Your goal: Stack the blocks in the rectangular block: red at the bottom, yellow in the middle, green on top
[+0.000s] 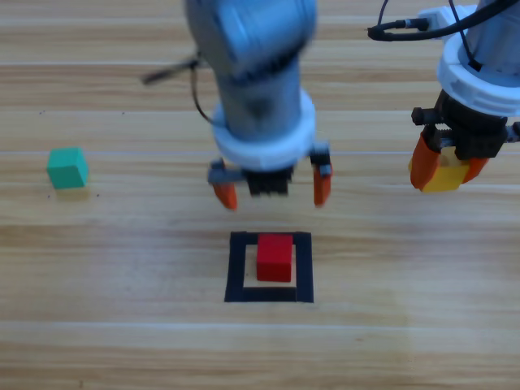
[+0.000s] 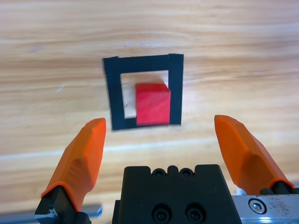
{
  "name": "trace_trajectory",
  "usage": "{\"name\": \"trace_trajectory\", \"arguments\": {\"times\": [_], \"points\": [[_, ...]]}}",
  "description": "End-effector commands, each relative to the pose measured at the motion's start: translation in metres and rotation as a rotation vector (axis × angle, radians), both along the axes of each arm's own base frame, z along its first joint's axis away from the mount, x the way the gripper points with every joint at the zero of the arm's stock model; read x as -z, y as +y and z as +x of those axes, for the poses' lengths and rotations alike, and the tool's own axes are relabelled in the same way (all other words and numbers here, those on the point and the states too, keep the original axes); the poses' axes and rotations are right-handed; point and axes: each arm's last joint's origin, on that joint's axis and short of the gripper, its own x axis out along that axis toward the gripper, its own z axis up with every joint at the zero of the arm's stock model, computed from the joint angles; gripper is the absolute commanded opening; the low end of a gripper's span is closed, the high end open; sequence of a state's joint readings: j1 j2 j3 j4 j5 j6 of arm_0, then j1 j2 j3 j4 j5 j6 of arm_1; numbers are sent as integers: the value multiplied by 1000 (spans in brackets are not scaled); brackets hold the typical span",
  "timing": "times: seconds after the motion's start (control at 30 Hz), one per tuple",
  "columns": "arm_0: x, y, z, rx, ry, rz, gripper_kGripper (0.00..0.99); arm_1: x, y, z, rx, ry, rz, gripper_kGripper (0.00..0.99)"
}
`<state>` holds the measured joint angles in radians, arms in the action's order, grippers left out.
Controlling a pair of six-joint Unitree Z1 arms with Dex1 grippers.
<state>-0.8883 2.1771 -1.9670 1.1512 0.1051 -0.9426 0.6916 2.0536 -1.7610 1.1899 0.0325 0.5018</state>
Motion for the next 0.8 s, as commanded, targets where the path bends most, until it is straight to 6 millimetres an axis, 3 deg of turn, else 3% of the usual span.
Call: {"name": "trace_trajectory", "arguments": {"times": [0.03, 0.1, 0.23, 0.43, 0.67, 0.8], "points": [[-96, 76, -29, -53, -126, -61, 990, -21, 16, -32, -12, -68, 14, 0], [-110, 113, -37, -62, -161, -37, 990, -23, 23, -40, -11, -69, 27, 0], [-114, 180, -25, 1, -210, 40, 990, -20, 47, -48, -8, -27, 72, 0], [-85, 258, -5, 52, -236, 77, 990, -9, 94, -56, 25, 9, 74, 0], [-25, 281, 42, 43, -73, 63, 990, 23, 145, -49, 65, 89, -2, 0], [-11, 283, 55, 40, -34, 44, 990, 38, 158, -43, 101, 111, 2, 0]]}}
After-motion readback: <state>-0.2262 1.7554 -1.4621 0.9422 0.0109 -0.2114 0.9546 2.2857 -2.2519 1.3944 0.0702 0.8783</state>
